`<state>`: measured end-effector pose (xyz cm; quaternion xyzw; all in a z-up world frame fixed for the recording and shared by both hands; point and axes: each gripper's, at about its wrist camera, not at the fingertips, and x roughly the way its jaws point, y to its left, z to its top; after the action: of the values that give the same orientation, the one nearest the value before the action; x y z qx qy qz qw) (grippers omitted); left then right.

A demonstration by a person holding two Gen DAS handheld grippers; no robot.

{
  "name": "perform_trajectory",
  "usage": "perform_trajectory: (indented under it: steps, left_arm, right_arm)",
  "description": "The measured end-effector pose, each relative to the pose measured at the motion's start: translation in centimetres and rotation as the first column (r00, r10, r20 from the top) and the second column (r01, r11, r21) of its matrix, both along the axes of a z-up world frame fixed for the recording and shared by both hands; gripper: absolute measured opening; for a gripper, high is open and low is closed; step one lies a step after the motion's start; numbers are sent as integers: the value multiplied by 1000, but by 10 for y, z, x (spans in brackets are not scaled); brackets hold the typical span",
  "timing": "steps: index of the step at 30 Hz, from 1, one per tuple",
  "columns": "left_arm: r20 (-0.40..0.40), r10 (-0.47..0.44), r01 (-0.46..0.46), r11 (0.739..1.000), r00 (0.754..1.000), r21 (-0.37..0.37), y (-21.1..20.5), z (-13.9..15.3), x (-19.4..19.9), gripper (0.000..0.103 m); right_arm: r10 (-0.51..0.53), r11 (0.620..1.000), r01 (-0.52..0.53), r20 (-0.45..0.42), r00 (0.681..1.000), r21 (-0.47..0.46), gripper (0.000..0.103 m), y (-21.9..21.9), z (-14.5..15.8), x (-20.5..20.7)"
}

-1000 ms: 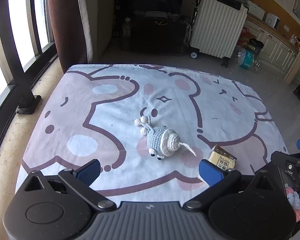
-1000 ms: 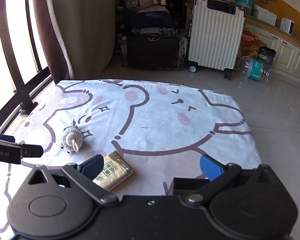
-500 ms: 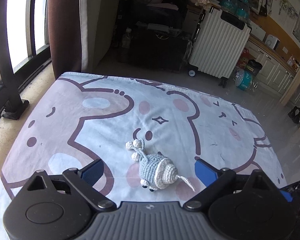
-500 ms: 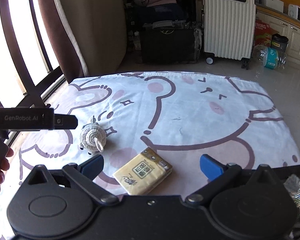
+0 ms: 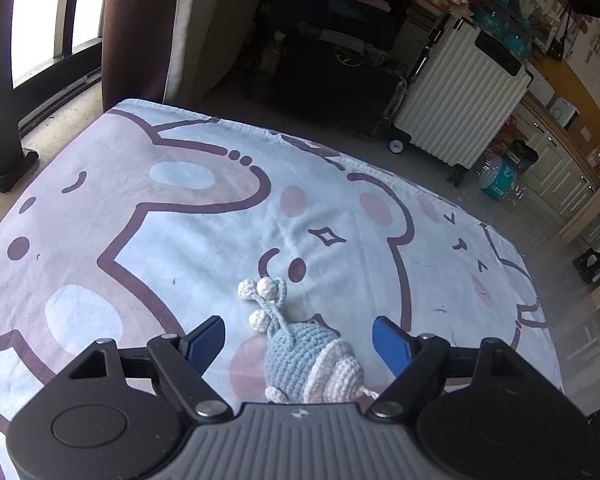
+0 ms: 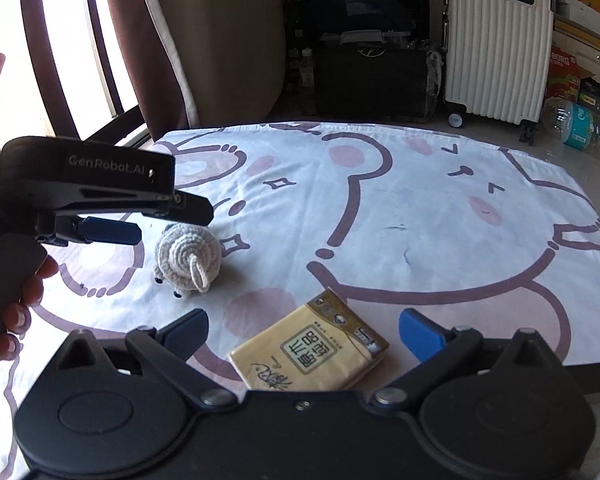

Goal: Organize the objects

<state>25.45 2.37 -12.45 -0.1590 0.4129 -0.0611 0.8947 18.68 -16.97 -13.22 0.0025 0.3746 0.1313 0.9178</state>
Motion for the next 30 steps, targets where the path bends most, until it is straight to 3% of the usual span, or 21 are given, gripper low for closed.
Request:
perform_trajectory:
  steps: [3, 6, 9, 14, 20, 22, 23, 30]
  left_arm:
    - [-24, 8, -8, 1000, 1000, -11, 0, -6, 5, 81]
    - [-34, 2, -1, 1000, 999, 28, -3, -11, 8, 81]
    - [-38, -14, 15, 999, 999, 43, -6, -14, 9, 76]
    - [-22, -61, 62, 997, 998, 38, -15, -12, 7, 50]
    - [10, -104, 103, 992, 995, 71, -21, -9, -5, 47]
    - [10, -105, 104, 993, 994, 46, -16, -8, -12, 47]
    - [1, -105, 105, 994, 994, 27, -14, -7, -15, 47]
    - [-29, -176, 174, 984, 984, -42, -8, 6, -48, 47]
  right_arm:
    - [7, 999, -5, -41, 999, 50, 102, -2, -5, 5]
    - [52, 995, -43, -89, 995, 94, 98, -4, -5, 0]
    - [113, 991, -105, -100, 989, 84, 98, 1, -3, -13]
    - [121, 992, -117, -91, 988, 40, 98, 9, -4, -26]
    - [83, 995, -86, -53, 995, -52, 98, 16, -9, -19]
    - [64, 997, -67, -56, 996, -49, 89, 12, -12, -17]
    - [58, 998, -60, -65, 996, -33, 76, 8, -13, -16]
    - [21, 1000, -21, -105, 994, 3, 75, -10, -8, -36]
